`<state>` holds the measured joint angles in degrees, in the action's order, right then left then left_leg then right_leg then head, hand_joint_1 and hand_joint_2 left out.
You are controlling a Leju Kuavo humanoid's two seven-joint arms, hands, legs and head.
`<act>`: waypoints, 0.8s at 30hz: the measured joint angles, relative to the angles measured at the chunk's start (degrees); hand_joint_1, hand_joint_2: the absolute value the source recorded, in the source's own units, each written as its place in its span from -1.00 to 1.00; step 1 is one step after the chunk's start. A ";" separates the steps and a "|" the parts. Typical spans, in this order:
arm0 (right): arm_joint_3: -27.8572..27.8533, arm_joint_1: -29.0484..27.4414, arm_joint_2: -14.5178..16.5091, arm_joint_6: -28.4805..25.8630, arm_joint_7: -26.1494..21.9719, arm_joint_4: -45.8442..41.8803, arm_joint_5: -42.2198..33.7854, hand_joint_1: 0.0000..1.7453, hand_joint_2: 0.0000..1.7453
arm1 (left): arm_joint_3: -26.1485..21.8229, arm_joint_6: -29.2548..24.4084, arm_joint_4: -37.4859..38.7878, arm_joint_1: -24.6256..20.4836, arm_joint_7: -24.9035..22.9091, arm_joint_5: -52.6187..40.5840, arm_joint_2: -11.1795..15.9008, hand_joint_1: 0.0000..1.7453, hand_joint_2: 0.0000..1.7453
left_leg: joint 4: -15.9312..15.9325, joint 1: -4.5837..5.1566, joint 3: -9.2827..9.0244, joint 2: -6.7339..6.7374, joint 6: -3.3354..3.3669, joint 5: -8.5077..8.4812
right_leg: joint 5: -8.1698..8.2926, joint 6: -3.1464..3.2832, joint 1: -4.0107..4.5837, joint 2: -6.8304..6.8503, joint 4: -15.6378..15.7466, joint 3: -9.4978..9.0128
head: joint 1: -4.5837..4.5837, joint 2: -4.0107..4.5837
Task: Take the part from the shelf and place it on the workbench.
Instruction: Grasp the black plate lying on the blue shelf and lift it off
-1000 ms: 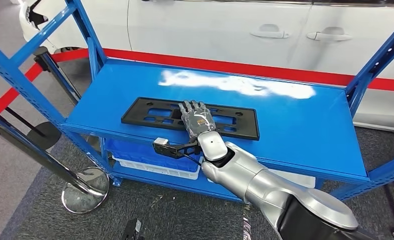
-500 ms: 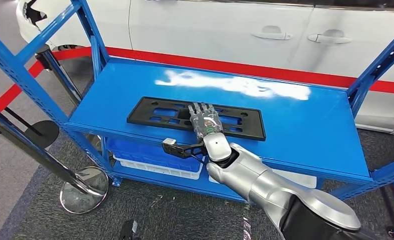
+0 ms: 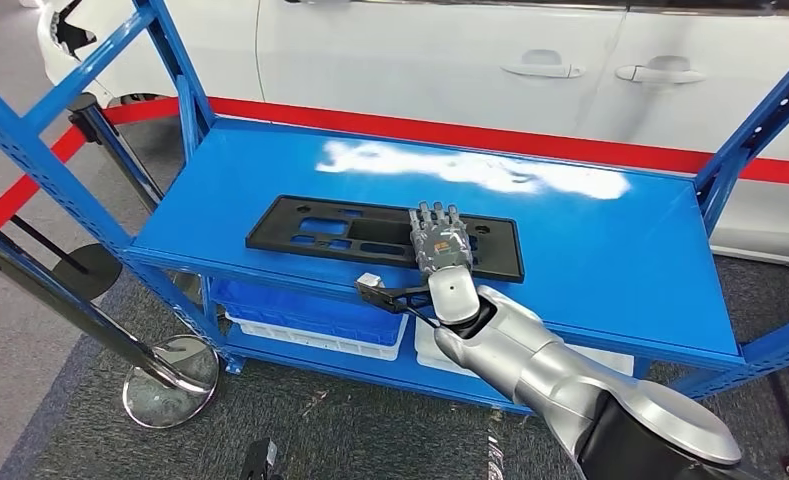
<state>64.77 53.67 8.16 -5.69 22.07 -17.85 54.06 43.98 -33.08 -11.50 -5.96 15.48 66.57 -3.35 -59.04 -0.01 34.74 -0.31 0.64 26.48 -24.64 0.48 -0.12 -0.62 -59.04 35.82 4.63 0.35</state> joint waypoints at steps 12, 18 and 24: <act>-0.01 0.31 0.07 10.28 0.70 0.13 0.07 0.90 1.00 | 0.00 -0.21 0.00 -0.12 0.13 -0.04 0.02 -1.00 -1.00 | 0.65 0.21 -0.49 -0.01 -0.04 -0.82 | -0.20 0.19 -0.10 -0.05 0.14 -0.63 | 0.25 0.00; -0.01 0.80 0.09 10.83 0.61 0.16 -0.10 0.94 1.00 | 0.00 -0.30 0.00 -0.10 0.15 -0.06 0.02 -1.00 -1.00 | 2.13 -0.35 -1.17 0.05 1.32 -1.61 | -3.94 -1.46 -0.03 0.12 -5.90 2.20 | -0.16 0.00; -0.01 0.61 0.10 11.21 -0.68 0.28 0.06 0.98 1.00 | 0.00 -0.18 0.00 -0.02 -0.24 -0.21 0.01 -1.00 -1.00 | 1.31 -0.43 -1.06 -0.07 1.29 -1.13 | -2.78 -1.95 -0.73 0.26 -8.45 3.24 | -0.34 0.00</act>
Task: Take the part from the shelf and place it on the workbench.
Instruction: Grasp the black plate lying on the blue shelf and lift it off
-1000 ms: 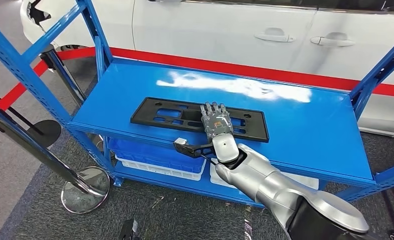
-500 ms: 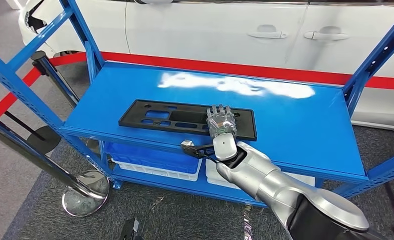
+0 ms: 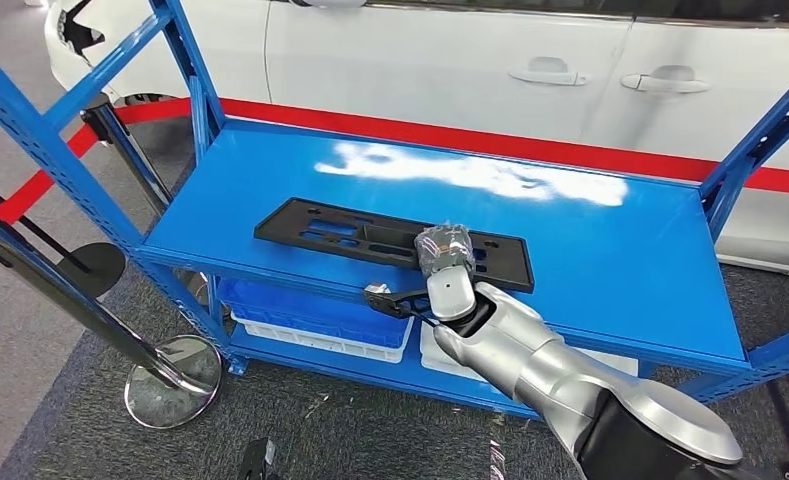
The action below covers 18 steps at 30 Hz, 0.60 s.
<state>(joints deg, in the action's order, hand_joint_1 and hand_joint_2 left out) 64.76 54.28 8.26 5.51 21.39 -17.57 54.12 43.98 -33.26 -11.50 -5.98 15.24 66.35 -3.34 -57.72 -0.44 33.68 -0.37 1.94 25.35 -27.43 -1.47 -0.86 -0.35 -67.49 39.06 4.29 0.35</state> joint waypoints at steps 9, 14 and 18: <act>-0.30 0.80 0.46 -1.82 -2.59 -0.28 -1.03 1.00 1.00 | 0.00 1.61 0.00 -0.02 1.39 -1.51 0.15 -1.00 1.00 | -6.23 -0.02 2.91 -0.02 -2.49 3.95 | 2.29 2.40 -0.05 0.15 8.11 -3.95 | 0.37 0.00; -1.86 0.86 0.41 -7.64 -7.40 -0.61 -4.68 1.00 1.00 | 0.00 3.25 0.00 0.17 4.19 -1.68 0.25 -1.00 1.00 | -14.71 -0.16 6.72 0.02 -2.89 5.85 | 2.29 2.68 0.09 0.15 8.05 -3.83 | 0.51 0.00; -4.11 1.72 0.07 -14.29 -12.05 -3.39 -9.27 1.00 1.00 | 0.00 3.39 0.00 0.08 7.83 -1.67 0.54 -1.00 1.00 | -2.32 0.15 0.91 0.03 -1.95 0.60 | 2.41 2.25 0.32 -0.16 7.89 -3.40 | 0.49 0.00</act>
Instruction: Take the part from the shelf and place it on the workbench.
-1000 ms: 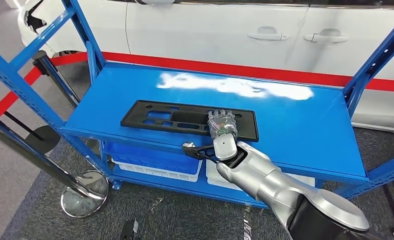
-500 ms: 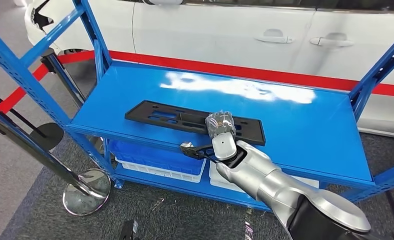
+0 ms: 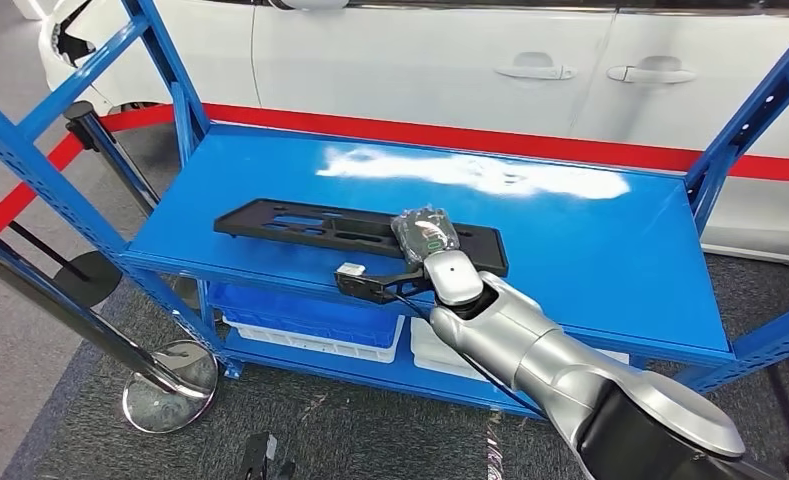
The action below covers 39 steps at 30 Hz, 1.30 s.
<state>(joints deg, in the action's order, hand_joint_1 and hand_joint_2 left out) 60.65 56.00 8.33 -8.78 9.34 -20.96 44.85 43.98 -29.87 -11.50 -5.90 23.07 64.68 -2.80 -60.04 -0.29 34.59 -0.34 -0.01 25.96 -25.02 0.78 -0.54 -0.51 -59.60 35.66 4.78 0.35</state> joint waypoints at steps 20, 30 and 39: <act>-18.10 -30.99 -17.73 -19.31 -0.61 -76.45 -1.40 1.00 1.00 | 1.67 -6.74 0.07 0.62 -6.64 -6.39 2.01 -1.00 1.00 | 0.25 0.00 -1.54 -0.07 0.21 2.45 | 0.06 -0.57 -0.01 0.36 -1.06 1.04 | -0.96 0.00; -20.96 -39.94 -19.04 -22.04 -1.85 -91.14 -3.84 1.00 1.00 | 4.81 -5.45 0.09 0.16 -7.29 -8.52 4.04 -1.00 1.00 | -3.76 0.24 -4.16 0.12 0.51 7.20 | 2.27 0.47 0.15 0.39 -0.91 3.06 | -0.30 0.00; -21.90 -42.51 -19.84 -22.68 -4.05 -95.24 -8.55 1.00 1.00 | 7.01 -5.19 0.09 -0.41 -8.36 -9.63 4.66 -1.00 1.00 | 4.19 0.43 -4.68 0.77 2.79 1.06 | -3.51 -2.12 -0.11 0.46 -6.85 5.67 | -0.59 0.00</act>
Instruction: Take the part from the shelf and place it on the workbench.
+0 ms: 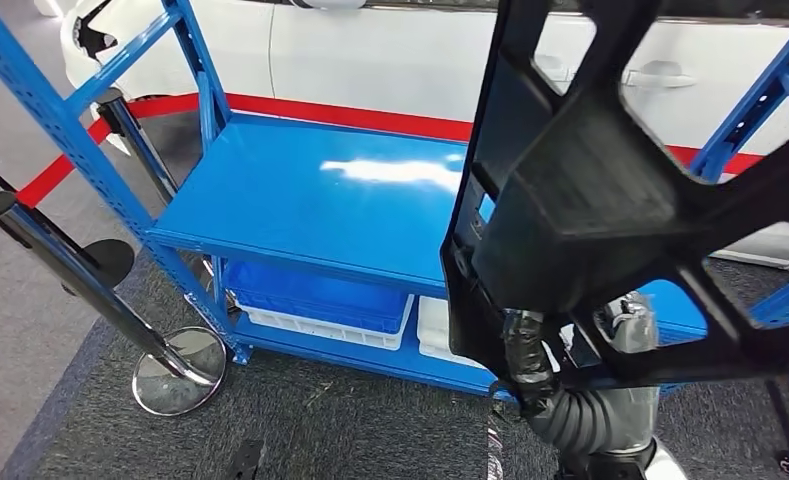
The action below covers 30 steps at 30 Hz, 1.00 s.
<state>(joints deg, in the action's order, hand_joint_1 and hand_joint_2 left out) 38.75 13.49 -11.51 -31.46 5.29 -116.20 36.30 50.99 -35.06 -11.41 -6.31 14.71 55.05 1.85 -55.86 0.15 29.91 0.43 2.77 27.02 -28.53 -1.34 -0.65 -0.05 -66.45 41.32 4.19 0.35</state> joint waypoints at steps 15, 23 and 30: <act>-0.10 -3.27 0.55 -0.09 -3.55 -1.02 -1.55 1.00 1.00 | 2.90 3.91 0.00 0.18 -0.14 -2.69 0.29 -1.00 1.00 | -8.07 -0.88 9.91 -0.51 -3.58 0.85 | 0.03 2.33 -0.67 -0.05 5.35 -8.27 | 0.22 0.00; -0.10 -5.18 1.99 -5.58 -7.18 -1.26 -6.05 1.00 1.00 | 5.42 10.45 0.00 -0.35 -1.58 -5.66 0.37 -1.00 1.00 | -9.29 1.08 1.25 -0.51 -0.17 4.02 | 4.27 3.33 1.10 0.10 5.31 -3.57 | 0.38 0.00; -0.10 -6.12 2.62 -7.96 -9.33 -1.05 -10.35 1.00 1.00 | 8.84 15.29 0.00 -0.88 -3.45 -8.04 0.89 -1.00 1.00 | 1.51 1.70 -2.48 -0.09 1.81 0.72 | 3.59 1.63 0.33 0.20 4.87 -2.57 | 0.25 0.00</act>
<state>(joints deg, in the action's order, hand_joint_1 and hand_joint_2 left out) 38.64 7.37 -8.88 -39.42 -4.03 -117.25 25.95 59.83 -19.76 -11.41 -7.19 11.26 47.01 2.74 -54.35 1.85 27.43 0.34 4.59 27.73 -24.94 0.28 -0.31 0.14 -61.58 38.75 4.45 0.35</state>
